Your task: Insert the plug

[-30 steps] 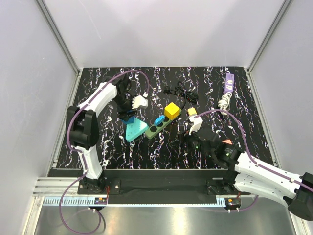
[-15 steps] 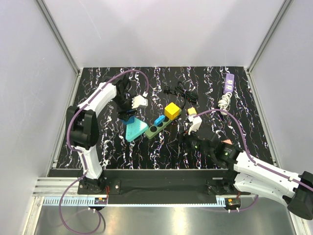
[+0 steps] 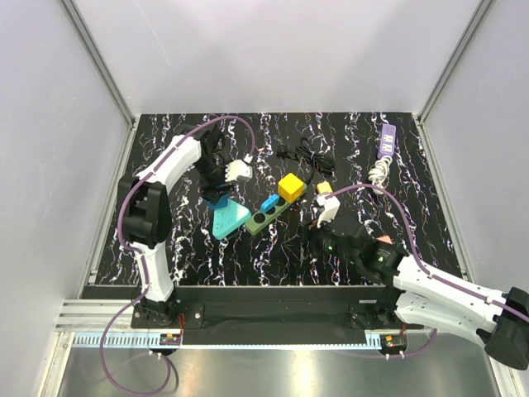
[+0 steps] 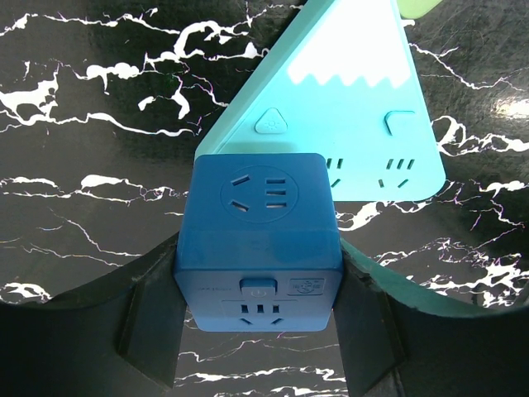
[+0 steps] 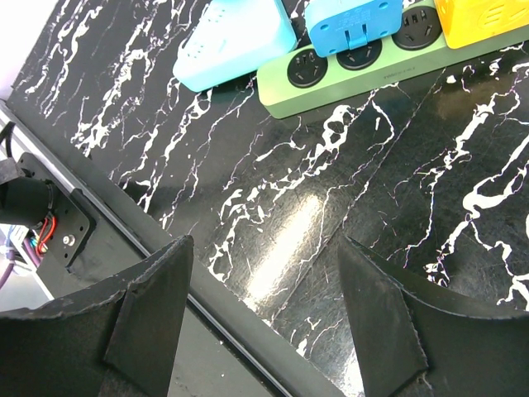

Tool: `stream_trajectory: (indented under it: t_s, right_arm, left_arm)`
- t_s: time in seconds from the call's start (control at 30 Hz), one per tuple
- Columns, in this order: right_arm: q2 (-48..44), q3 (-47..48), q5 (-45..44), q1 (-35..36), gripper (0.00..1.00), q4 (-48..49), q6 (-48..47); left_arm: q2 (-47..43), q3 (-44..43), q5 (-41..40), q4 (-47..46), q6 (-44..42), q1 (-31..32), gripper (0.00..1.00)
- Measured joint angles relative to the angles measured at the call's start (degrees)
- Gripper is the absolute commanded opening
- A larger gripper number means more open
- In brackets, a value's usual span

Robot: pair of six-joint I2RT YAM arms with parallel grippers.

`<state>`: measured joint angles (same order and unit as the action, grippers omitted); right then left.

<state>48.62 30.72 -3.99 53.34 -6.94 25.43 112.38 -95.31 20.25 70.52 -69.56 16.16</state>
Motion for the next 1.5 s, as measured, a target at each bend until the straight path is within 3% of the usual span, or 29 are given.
stream_trajectory:
  t_s: [0.7, 1.5]
  right_arm:
    - [2.5, 0.0, 0.1, 0.0, 0.76, 0.8, -0.1]
    - [6.2, 0.0, 0.5, 0.0, 0.75, 2.7, 0.5]
  left_arm:
    - [-5.1, 6.6, -1.7, -6.0, -1.5, 1.9, 0.00]
    - [-1.2, 2.9, 5.4, -1.7, -5.7, 0.5, 0.00]
